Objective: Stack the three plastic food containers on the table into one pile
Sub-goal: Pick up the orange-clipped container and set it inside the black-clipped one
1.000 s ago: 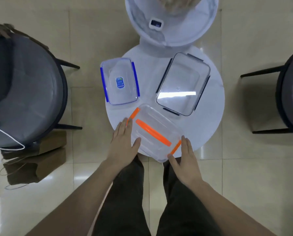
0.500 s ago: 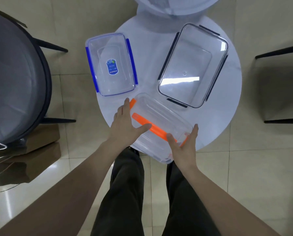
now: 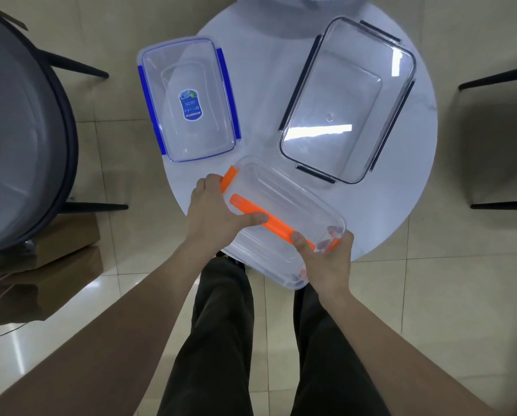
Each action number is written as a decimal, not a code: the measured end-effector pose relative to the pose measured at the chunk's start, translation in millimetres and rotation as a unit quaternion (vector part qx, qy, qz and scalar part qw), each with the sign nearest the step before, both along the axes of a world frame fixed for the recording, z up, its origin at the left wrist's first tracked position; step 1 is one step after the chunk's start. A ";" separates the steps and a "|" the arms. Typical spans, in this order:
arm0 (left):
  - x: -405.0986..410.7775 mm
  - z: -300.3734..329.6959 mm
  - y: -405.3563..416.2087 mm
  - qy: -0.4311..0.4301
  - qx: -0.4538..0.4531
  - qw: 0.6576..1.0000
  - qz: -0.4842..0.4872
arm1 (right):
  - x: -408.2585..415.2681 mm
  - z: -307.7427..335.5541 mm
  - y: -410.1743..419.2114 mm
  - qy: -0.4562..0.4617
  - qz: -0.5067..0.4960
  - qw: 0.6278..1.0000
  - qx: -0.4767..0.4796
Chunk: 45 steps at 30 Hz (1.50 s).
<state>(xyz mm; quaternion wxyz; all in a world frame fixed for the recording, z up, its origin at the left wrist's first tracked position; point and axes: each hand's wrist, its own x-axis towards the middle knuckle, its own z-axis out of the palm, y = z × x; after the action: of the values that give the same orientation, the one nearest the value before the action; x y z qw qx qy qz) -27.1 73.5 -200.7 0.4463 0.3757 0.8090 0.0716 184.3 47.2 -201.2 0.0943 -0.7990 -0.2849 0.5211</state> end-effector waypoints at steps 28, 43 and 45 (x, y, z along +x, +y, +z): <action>-2.1 -0.8 3.1 -0.022 -0.022 0.999 0.008 | -3.2 -3.8 -3.6 0.005 -0.020 1.000 0.008; 13.9 44.9 -13.2 -0.022 -0.011 0.994 0.106 | 9.1 34.5 0.1 0.001 0.010 0.997 0.076; 14.7 56.7 -6.0 -0.018 0.004 0.994 0.110 | 9.9 46.1 7.2 -0.001 0.006 0.995 0.101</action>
<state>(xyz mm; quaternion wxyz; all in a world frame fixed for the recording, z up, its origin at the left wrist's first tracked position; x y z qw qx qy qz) -12.4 67.5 -144.0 0.4487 0.2847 0.8370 0.1304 194.3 54.3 -155.1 0.1708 -0.7841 -0.3408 0.4898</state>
